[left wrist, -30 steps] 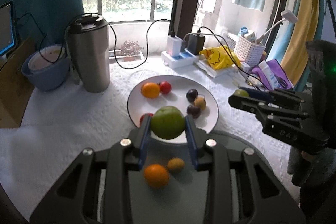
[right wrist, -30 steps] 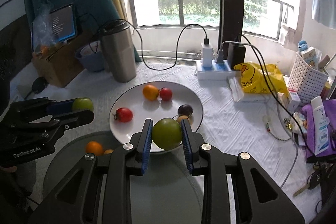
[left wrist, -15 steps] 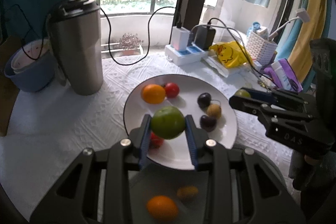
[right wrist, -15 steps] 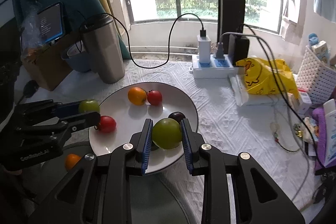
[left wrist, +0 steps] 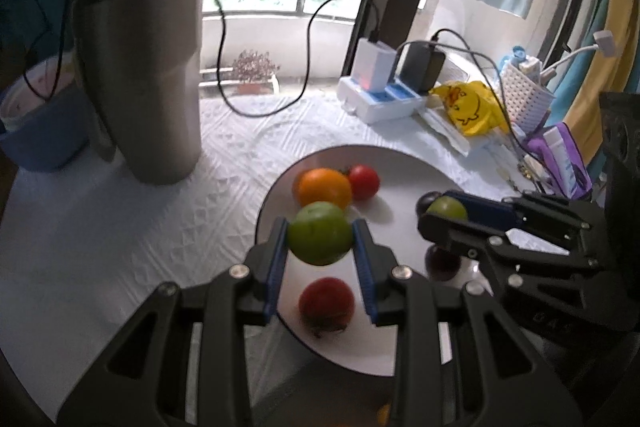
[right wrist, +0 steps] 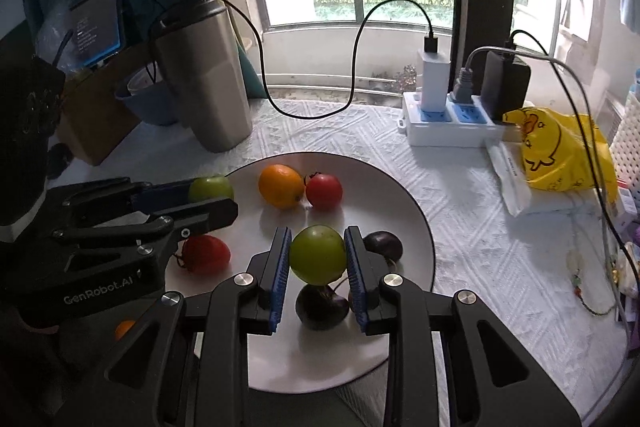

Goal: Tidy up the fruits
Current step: 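Carry both green limes over the white plate and release them, then move both open grippers back over the orange and yellow fruit on the mat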

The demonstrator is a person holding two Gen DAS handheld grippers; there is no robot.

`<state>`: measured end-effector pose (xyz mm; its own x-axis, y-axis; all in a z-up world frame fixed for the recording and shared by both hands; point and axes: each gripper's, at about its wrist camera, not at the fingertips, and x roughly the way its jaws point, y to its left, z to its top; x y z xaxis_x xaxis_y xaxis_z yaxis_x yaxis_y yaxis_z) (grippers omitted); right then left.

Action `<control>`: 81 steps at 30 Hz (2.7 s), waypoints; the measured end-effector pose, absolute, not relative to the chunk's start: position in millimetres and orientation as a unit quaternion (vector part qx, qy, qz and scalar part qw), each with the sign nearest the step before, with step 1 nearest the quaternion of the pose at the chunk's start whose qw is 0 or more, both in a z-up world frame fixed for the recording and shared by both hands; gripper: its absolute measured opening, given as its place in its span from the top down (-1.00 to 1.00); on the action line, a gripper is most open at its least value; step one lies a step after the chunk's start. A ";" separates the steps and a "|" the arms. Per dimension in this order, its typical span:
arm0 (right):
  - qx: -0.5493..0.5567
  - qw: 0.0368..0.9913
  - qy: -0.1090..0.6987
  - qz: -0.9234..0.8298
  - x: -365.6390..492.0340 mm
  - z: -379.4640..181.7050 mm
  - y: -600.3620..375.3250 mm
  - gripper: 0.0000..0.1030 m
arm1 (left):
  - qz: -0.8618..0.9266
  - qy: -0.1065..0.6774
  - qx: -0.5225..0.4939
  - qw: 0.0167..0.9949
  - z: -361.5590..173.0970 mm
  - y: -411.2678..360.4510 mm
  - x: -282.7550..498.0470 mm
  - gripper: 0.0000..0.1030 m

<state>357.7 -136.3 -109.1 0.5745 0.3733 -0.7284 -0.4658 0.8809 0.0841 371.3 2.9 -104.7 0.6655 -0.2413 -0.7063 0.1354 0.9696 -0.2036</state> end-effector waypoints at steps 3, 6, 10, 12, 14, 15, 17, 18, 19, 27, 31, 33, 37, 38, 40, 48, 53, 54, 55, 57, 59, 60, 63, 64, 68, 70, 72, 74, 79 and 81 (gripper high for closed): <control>-0.056 0.884 0.399 0.239 360.1 -112.4 -133.6 0.44 | -0.099 0.403 -0.077 0.907 -108.2 6.5 374.4 0.34; -0.060 0.882 0.402 0.240 360.6 -115.3 -130.6 0.44 | -0.096 0.405 -0.081 0.906 -108.9 8.9 375.0 0.34; -0.062 0.881 0.401 0.241 359.1 -114.9 -128.4 0.44 | -0.095 0.404 -0.083 0.906 -108.0 9.8 373.5 0.34; -0.064 0.882 0.401 0.241 358.6 -114.1 -127.5 0.44 | -0.093 0.402 -0.084 0.907 -106.5 10.5 372.2 0.33; -0.066 0.881 0.401 0.242 357.9 -114.0 -126.4 0.44 | -0.093 0.401 -0.086 0.907 -105.5 11.6 371.2 0.33; -0.067 0.880 0.402 0.244 357.4 -113.9 -125.5 0.44 | -0.092 0.401 -0.087 0.907 -104.8 11.7 371.1 0.32; -0.069 0.880 0.402 0.244 356.0 -112.5 -123.6 0.44 | -0.090 0.396 -0.088 0.909 -102.2 12.5 368.5 0.23; -0.070 0.880 0.401 0.244 355.5 -111.4 -122.8 0.43 | -0.091 0.393 -0.091 0.911 -100.3 13.4 367.0 0.18; -0.070 0.880 0.400 0.245 354.9 -110.5 -121.9 0.43 | -0.092 0.391 -0.094 0.911 -98.9 14.2 366.5 0.15; -0.075 0.883 0.397 0.240 348.3 -103.5 -118.5 0.41 | -0.086 0.379 -0.103 0.916 -87.6 22.4 355.0 0.14; -0.075 0.885 0.395 0.235 343.1 -97.9 -119.7 0.07 | -0.085 0.372 -0.103 0.918 -82.3 24.9 347.2 0.14; -0.073 0.886 0.393 0.233 340.2 -94.4 -120.1 0.03 | -0.086 0.369 -0.103 0.920 -79.1 25.9 341.1 0.14; -0.075 0.889 0.388 0.231 330.6 -87.3 -119.6 0.03 | -0.083 0.364 -0.104 0.922 -76.0 29.2 329.3 0.14; -0.076 0.889 0.387 0.232 328.5 -86.0 -119.3 0.03 | -0.081 0.363 -0.106 0.922 -75.3 30.8 325.7 0.14; -0.078 0.891 0.384 0.232 322.9 -83.0 -118.1 0.03 | -0.079 0.362 -0.109 0.922 -74.7 33.2 319.9 0.14; -0.083 0.893 0.375 0.236 298.3 -75.8 -111.9 0.03 | -0.074 0.360 -0.112 0.923 -75.9 37.5 288.8 0.13; -0.087 0.892 0.374 0.239 283.1 -76.4 -109.5 0.03 | -0.071 0.361 -0.115 0.923 -80.1 37.9 272.3 0.13; -0.087 0.892 0.374 0.239 280.2 -77.3 -109.2 0.03 | -0.071 0.362 -0.115 0.922 -81.1 37.3 270.6 0.13; -0.088 0.891 0.375 0.239 277.5 -78.4 -109.0 0.03 | -0.071 0.363 -0.116 0.922 -82.9 37.0 267.1 0.13; -0.088 0.890 0.377 0.239 273.0 -81.2 -109.0 0.03 | -0.072 0.365 -0.116 0.921 -84.9 36.5 262.2 0.13; -0.088 0.889 0.380 0.240 268.4 -84.4 -108.6 0.03 | -0.072 0.366 -0.116 0.920 -87.5 36.0 257.7 0.13; -0.089 0.888 0.382 0.240 266.3 -86.3 -108.1 0.03 | -0.072 0.367 -0.116 0.920 -88.8 36.0 255.4 0.13; -0.089 0.887 0.385 0.240 259.4 -91.9 -107.2 0.03 | -0.070 0.367 -0.115 0.920 -91.8 36.2 249.3 0.13; -0.089 0.886 0.386 0.240 257.5 -93.8 -106.7 0.03 | -0.070 0.367 -0.115 0.921 -93.0 36.9 247.4 0.13; -0.089 0.883 0.393 0.241 252.7 -102.0 -105.3 0.03 | -0.066 0.370 -0.116 0.919 -100.4 40.1 241.4 0.13; -0.089 0.881 0.397 0.241 251.0 -107.6 -104.2 0.03 | -0.065 0.373 -0.116 0.918 -103.6 41.8 238.8 0.13; -0.088 0.878 0.403 0.242 249.6 -113.7 -102.7 0.03 | -0.064 0.375 -0.117 0.917 -106.5 43.8 236.7 0.13; -0.087 0.876 0.408 0.243 248.7 -118.3 -100.8 0.03 | -0.063 0.377 -0.121 0.916 -107.7 46.0 234.7 0.13; -0.092 0.868 0.420 0.247 250.1 -129.1 -93.9 0.03 | -0.063 0.378 -0.123 0.916 -108.7 48.7 230.9 0.13; -0.092 0.866 0.426 0.246 251.9 -133.5 -92.3 0.03 | -0.061 0.379 -0.122 0.915 -109.7 49.5 230.7 0.13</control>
